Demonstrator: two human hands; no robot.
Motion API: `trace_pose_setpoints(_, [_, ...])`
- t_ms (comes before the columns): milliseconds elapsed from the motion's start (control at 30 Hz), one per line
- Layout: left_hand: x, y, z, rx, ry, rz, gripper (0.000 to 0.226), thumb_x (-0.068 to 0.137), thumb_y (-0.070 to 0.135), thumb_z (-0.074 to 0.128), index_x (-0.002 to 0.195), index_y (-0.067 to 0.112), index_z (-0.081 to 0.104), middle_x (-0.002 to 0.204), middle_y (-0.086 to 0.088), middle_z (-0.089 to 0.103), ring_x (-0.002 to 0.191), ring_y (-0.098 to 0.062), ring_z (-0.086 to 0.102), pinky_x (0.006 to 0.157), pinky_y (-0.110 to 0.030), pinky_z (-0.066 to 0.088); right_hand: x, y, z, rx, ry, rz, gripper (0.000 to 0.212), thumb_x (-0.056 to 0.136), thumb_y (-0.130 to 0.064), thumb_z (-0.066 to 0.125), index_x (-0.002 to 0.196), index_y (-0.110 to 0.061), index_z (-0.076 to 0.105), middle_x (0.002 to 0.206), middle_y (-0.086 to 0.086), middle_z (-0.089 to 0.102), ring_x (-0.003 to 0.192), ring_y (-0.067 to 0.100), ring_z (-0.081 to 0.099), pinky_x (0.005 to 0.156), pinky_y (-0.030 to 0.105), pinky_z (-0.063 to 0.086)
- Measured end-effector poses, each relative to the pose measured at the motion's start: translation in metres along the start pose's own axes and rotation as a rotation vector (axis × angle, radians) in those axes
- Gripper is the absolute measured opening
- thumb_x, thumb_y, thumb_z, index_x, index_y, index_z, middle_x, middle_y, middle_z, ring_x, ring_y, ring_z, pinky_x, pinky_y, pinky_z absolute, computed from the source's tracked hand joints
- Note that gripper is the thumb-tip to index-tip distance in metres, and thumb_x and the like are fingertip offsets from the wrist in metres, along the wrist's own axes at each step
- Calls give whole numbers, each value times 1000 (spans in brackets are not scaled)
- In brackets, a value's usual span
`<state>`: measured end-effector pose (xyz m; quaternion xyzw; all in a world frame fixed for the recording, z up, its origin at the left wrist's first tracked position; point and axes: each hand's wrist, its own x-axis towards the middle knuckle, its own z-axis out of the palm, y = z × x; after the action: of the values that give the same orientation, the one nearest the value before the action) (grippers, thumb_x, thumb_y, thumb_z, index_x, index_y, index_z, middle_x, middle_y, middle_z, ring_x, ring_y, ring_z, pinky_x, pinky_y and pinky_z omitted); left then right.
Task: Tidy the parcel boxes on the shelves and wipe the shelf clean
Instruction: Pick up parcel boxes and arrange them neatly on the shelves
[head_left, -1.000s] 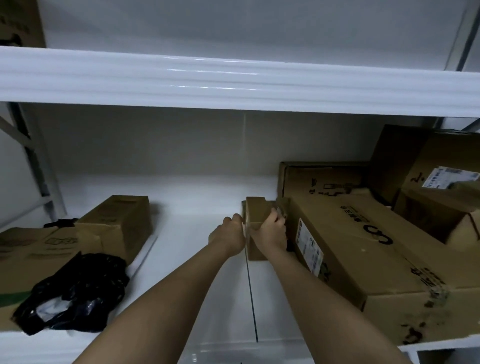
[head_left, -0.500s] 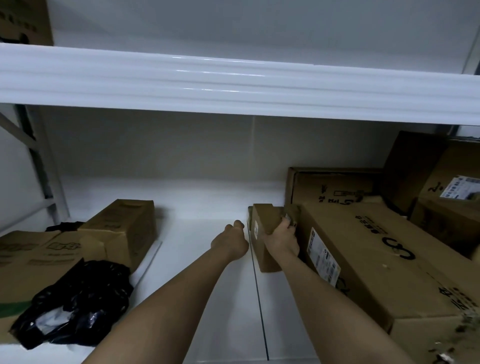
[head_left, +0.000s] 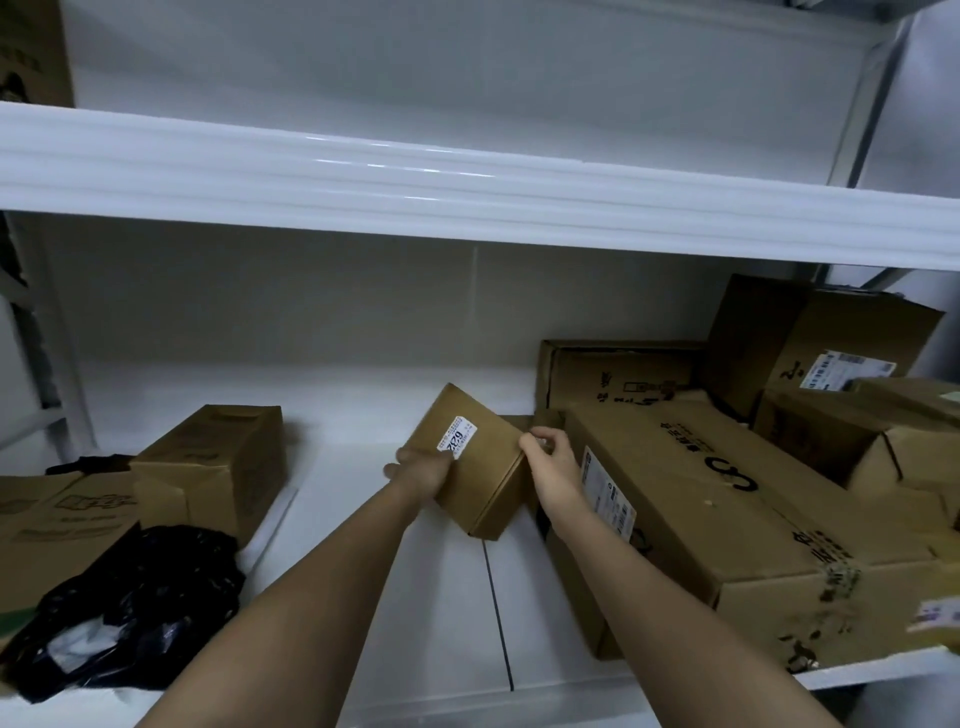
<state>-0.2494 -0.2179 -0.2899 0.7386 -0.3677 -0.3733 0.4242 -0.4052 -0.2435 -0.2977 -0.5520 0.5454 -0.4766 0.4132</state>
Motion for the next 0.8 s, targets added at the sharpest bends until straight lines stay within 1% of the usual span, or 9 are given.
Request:
trace_pose_setpoints(100, [-1, -1, -15, -299, 110, -118, 73, 91, 41, 54, 148, 14, 16, 145, -13, 29, 128, -36, 37, 99, -48, 39, -9, -6, 2, 123, -31, 0, 26, 96, -35, 43, 114, -20, 55, 104, 1, 57, 96, 17, 54, 77, 31, 40])
trace_pose_setpoints(167, [2, -7, -23, -483, 49, -142, 63, 90, 42, 55, 138, 14, 25, 130, -11, 44, 118, -36, 47, 95, -47, 45, -13, -7, 4, 198, -39, 16, 25, 96, -35, 39, 104, -19, 57, 99, 4, 59, 92, 17, 55, 76, 30, 42])
trace_pose_setpoints(233, [-2, -9, -32, -643, -5, -118, 53, 90, 40, 58, 127, 13, 31, 106, -8, 50, 105, -34, 54, 86, -44, 50, -16, -5, 6, 259, -35, 20, 23, 94, -36, 41, 95, -19, 56, 99, 9, 58, 94, 21, 56, 83, 33, 43])
trace_pose_setpoints(300, [-3, -13, -41, -743, -25, -85, 55, 88, 39, 61, 128, 12, 36, 100, -8, 53, 99, -33, 59, 80, -42, 53, -17, -1, 7, 354, -62, 45, 30, 90, -38, 42, 100, -14, 58, 107, 16, 60, 104, 28, 58, 89, 36, 46])
trace_pose_setpoints(400, [-9, -19, -54, -730, -156, -17, 55, 85, 45, 64, 129, 18, 47, 117, -10, 59, 98, -28, 63, 72, -39, 57, -25, 0, 15, 467, -97, 69, 37, 93, -36, 42, 114, -10, 59, 112, 13, 64, 110, 27, 59, 86, 33, 48])
trace_pose_setpoints(533, [-7, -29, -69, -731, -188, 63, 66, 80, 44, 72, 131, 13, 45, 119, -10, 61, 101, -25, 65, 82, -40, 57, -31, -8, 30, 576, 3, 100, 45, 91, -39, 54, 131, -20, 44, 122, 8, 58, 114, 23, 57, 95, 37, 49])
trace_pose_setpoints(667, [-11, -33, -79, -757, -168, 88, 66, 82, 34, 73, 133, 18, 34, 111, -7, 55, 102, -25, 63, 94, -47, 51, -45, -16, 43, 531, -101, 249, 42, 93, -56, 46, 124, -28, 48, 110, 4, 64, 101, 22, 61, 92, 41, 50])
trace_pose_setpoints(733, [-19, -28, -82, -658, -249, 120, 65, 84, 32, 71, 135, 18, 34, 110, -5, 56, 99, -22, 62, 95, -45, 51, -47, -17, 39, 491, -127, 244, 45, 93, -61, 41, 122, -29, 50, 109, 3, 65, 99, 22, 62, 88, 41, 52])
trace_pose_setpoints(800, [-27, -38, -98, -443, -305, 131, 74, 82, 37, 72, 141, 20, 31, 119, -3, 56, 106, -20, 59, 97, -41, 49, -57, -16, 37, 449, -97, 191, 50, 94, -61, 39, 124, -25, 54, 114, 4, 66, 100, 22, 64, 85, 37, 53])
